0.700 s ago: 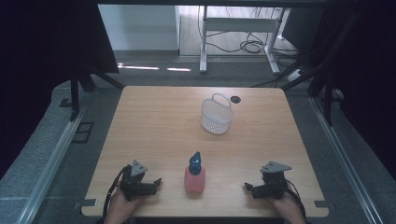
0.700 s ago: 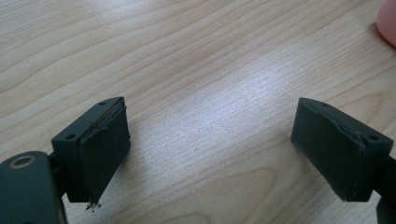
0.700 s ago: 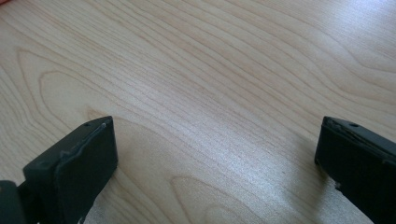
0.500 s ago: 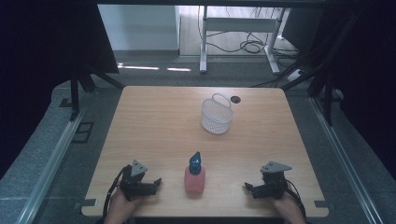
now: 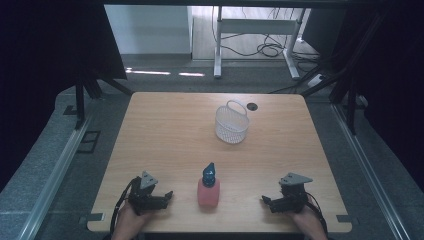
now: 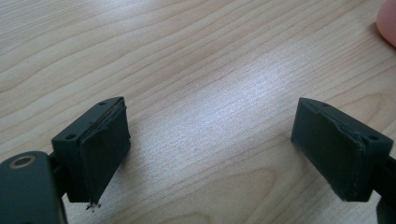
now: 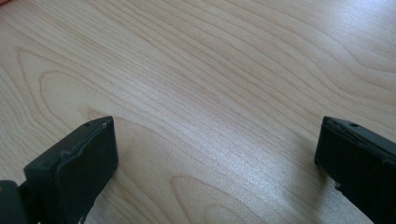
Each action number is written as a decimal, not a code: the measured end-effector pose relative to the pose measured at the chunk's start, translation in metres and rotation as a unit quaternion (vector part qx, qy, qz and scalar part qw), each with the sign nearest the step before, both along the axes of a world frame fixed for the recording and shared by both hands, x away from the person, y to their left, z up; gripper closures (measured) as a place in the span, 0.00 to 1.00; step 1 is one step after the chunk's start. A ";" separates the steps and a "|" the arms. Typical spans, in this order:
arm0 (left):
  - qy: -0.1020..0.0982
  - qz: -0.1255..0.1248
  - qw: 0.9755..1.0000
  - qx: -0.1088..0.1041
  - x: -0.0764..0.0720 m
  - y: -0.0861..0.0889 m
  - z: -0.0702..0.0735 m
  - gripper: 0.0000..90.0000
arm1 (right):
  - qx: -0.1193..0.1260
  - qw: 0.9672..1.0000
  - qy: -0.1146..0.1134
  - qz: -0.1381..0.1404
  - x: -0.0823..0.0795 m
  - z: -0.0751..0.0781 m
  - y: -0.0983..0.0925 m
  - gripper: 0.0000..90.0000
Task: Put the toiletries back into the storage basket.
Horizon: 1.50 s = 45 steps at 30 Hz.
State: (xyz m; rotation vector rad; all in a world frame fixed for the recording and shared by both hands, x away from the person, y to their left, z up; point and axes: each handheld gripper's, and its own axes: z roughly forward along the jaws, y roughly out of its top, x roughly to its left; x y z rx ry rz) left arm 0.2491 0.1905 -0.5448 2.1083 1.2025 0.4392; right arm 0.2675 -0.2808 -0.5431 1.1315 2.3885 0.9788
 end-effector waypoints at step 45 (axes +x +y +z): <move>0.000 0.000 1.000 0.000 0.000 0.000 0.000 0.12 | 0.023 0.998 -0.011 0.053 -0.009 0.025 0.011 0.01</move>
